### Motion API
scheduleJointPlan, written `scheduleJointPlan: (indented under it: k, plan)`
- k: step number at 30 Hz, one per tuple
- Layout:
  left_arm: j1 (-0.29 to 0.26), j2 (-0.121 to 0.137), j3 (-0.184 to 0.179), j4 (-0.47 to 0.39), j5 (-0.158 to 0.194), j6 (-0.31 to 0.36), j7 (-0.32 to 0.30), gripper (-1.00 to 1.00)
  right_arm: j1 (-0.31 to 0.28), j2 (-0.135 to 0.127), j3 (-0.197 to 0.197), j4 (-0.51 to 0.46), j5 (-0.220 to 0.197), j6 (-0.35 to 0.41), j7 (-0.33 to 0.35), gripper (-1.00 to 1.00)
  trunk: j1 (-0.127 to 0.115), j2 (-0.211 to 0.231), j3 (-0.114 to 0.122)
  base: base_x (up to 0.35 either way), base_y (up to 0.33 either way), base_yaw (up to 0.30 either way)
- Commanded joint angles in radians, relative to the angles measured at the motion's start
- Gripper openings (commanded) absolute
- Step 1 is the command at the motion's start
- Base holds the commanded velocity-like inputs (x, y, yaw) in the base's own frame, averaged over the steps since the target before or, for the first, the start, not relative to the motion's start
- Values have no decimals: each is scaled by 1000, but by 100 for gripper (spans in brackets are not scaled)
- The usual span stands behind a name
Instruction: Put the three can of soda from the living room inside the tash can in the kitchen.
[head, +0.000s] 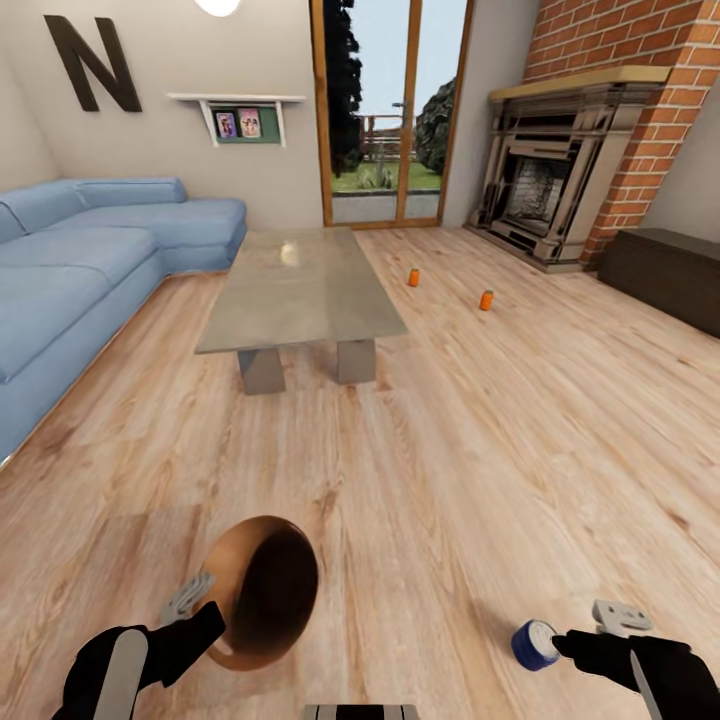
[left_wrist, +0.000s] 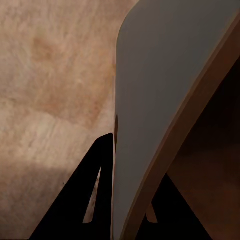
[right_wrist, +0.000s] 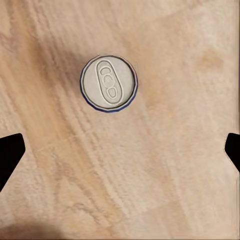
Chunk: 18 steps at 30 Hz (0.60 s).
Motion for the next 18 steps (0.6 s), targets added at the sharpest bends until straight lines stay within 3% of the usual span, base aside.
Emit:
scheduleJointPlan:
  k: [1,9,12,18]
  plan:
    - [0,0,-1,-1,28,-3,4,-100,0,0,1,12,1,-9,-1,100,0,0,0,250,-248,0]
    - [0,-1,-1,-1,28,-3,4,-100,-1,8,28,129,4,-80,-21,100,0,0,0,121,-102,0]
    - [0,-3,-1,-1,28,-3,4,-100,-3,14,83,157,0,-85,-67,100,0,0,0,14,-12,0]
    - [0,-3,-1,-1,28,-3,4,-100,-4,15,92,161,-2,-84,-74,100,0,0,0,79,-2,0]
